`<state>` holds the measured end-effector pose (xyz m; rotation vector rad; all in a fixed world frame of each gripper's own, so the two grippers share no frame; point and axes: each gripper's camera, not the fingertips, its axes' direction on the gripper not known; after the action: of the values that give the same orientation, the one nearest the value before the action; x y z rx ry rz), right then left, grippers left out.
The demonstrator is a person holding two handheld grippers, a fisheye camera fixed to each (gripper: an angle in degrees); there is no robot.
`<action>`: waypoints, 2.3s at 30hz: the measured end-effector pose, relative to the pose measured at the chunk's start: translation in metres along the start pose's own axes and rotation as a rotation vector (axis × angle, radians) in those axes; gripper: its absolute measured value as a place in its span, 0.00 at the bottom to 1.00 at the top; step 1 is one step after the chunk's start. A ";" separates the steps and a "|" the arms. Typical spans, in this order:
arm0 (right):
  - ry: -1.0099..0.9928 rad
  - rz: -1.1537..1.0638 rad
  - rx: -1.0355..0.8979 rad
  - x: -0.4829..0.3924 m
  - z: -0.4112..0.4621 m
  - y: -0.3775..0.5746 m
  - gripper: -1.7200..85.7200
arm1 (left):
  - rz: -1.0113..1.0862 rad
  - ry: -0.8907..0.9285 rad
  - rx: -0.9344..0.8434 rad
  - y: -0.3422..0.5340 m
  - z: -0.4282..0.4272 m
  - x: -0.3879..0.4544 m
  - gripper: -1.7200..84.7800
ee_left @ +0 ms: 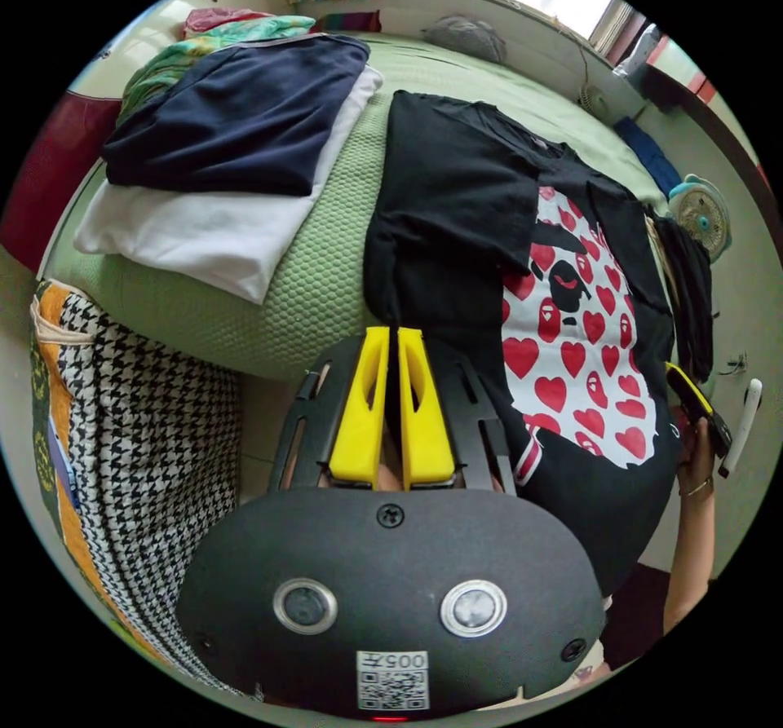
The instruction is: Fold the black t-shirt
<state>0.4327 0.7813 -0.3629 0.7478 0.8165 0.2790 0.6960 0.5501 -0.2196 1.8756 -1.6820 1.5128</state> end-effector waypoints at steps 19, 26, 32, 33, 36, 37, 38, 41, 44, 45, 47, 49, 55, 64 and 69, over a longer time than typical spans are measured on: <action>0.071 -0.058 0.206 0.018 -0.037 -0.110 0.00 | 0.127 -0.084 0.221 -0.110 -0.078 0.030 0.04; 0.123 -0.010 0.172 0.009 -0.014 -0.176 0.00 | 0.075 -0.088 0.208 -0.177 -0.067 0.037 0.05; 0.093 -0.014 0.023 0.012 0.019 -0.186 0.01 | 0.093 -0.008 0.102 -0.181 -0.043 0.026 0.07; 0.105 -0.018 0.017 0.013 0.021 -0.183 0.01 | 0.102 0.004 0.080 -0.179 -0.040 0.024 0.07; 0.135 -0.014 0.030 0.017 0.013 -0.170 0.02 | 0.118 0.023 0.079 -0.168 -0.043 0.013 0.10; 0.127 -0.021 0.037 0.018 0.010 -0.166 0.03 | 0.114 0.037 0.083 -0.164 -0.048 0.009 0.11; 0.105 -0.039 0.058 0.021 0.002 -0.158 0.04 | 0.108 0.037 0.098 -0.160 -0.056 0.005 0.12; 0.080 -0.078 0.124 0.028 -0.023 -0.133 0.05 | 0.110 0.006 0.159 -0.146 -0.080 -0.002 0.13; 0.054 -0.119 0.111 0.030 -0.040 -0.108 0.05 | 0.113 0.003 0.180 -0.129 -0.097 -0.007 0.13; 0.050 -0.147 0.101 0.028 -0.043 -0.096 0.05 | 0.115 0.006 0.182 -0.124 -0.099 -0.007 0.12; 0.039 -0.207 0.078 0.024 -0.046 -0.078 0.05 | 0.129 0.034 0.164 -0.107 -0.099 -0.008 0.11; 0.049 -0.239 0.047 0.020 -0.044 -0.061 0.05 | 0.124 0.044 0.145 -0.092 -0.095 -0.008 0.11; 0.049 -0.233 -0.012 0.016 -0.032 -0.011 0.06 | 0.109 0.114 0.059 -0.038 -0.066 -0.003 0.11; -0.002 -0.143 -0.071 0.008 -0.020 0.026 0.06 | 0.161 0.012 0.041 0.014 -0.042 0.009 0.10; 0.045 -0.073 -0.089 0.004 -0.017 0.031 0.06 | 0.154 -0.003 0.060 0.029 -0.040 0.013 0.10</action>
<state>0.4243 0.8139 -0.3515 0.6290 0.8669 0.2664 0.6479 0.5607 -0.2043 1.8141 -1.8403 1.6357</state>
